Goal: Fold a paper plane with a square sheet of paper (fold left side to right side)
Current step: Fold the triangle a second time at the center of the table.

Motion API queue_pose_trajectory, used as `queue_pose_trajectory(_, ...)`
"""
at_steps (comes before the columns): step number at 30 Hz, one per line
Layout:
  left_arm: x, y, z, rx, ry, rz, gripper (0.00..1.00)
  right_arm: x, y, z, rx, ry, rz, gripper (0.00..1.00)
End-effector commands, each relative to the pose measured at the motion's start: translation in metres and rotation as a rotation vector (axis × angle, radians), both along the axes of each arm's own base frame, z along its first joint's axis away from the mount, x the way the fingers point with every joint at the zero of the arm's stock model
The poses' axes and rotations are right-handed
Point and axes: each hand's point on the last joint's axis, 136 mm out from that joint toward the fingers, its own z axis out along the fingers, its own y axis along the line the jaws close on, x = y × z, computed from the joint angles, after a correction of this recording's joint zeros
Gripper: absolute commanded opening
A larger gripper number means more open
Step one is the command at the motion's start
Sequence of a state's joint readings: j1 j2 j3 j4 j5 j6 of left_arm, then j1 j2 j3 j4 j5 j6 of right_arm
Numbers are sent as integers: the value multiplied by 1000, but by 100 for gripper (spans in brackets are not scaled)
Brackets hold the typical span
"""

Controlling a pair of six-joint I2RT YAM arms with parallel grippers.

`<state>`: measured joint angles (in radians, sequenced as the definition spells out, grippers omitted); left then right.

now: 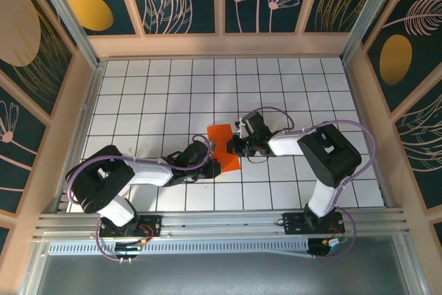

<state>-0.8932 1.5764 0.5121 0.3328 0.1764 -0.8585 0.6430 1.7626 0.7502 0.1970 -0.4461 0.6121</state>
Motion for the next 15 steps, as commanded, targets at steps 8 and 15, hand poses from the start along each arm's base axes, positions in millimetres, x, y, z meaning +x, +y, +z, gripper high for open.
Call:
queue_pose_trajectory(8,16,-1,51,-63,-96,52,13,-14,-26,-32,-147,83,-23,0)
queue_pose_trajectory(15,17,-2,69,-212,-56,50,12,-15,-25,-33,-151,93,-13,0)
